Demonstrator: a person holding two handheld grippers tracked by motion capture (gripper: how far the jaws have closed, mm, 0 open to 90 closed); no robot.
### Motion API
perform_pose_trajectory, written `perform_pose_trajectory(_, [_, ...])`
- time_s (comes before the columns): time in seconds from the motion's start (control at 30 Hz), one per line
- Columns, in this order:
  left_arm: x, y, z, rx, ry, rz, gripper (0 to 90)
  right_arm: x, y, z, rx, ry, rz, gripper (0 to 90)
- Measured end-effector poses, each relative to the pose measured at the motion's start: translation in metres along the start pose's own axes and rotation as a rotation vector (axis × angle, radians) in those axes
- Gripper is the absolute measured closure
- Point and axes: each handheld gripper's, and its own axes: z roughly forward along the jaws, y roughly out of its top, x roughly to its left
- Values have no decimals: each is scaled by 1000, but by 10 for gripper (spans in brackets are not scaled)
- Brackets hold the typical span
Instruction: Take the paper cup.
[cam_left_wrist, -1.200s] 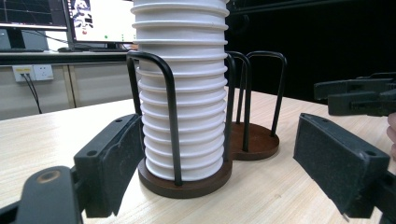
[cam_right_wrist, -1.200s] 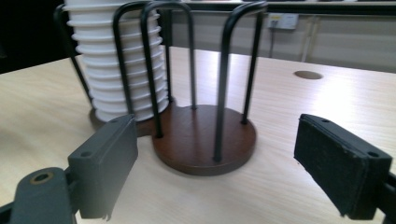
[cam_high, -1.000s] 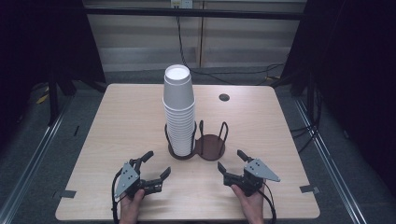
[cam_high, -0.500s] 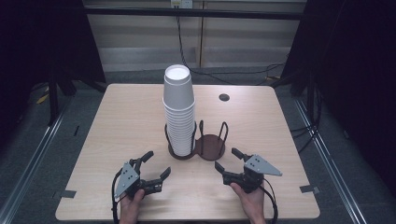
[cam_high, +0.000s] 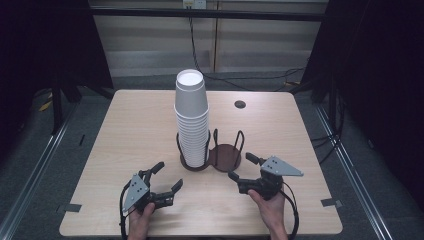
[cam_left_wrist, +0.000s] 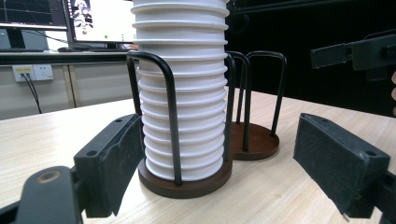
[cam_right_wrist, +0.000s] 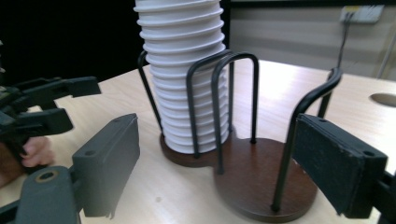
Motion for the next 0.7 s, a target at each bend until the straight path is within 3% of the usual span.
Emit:
perform_pose_trajectory(0.4, [0, 0, 0, 2, -1, 3, 155, 1, 22, 4, -16, 68, -1, 152])
perform_pose_trajectory(0.6, [0, 0, 0, 2, -2, 3, 155, 3, 35, 7, -19, 116, -28, 155])
perform_pose_trajectory(0.7, [0, 0, 0, 2, -2, 2, 155, 1, 41, 10, -37, 185, -1, 169])
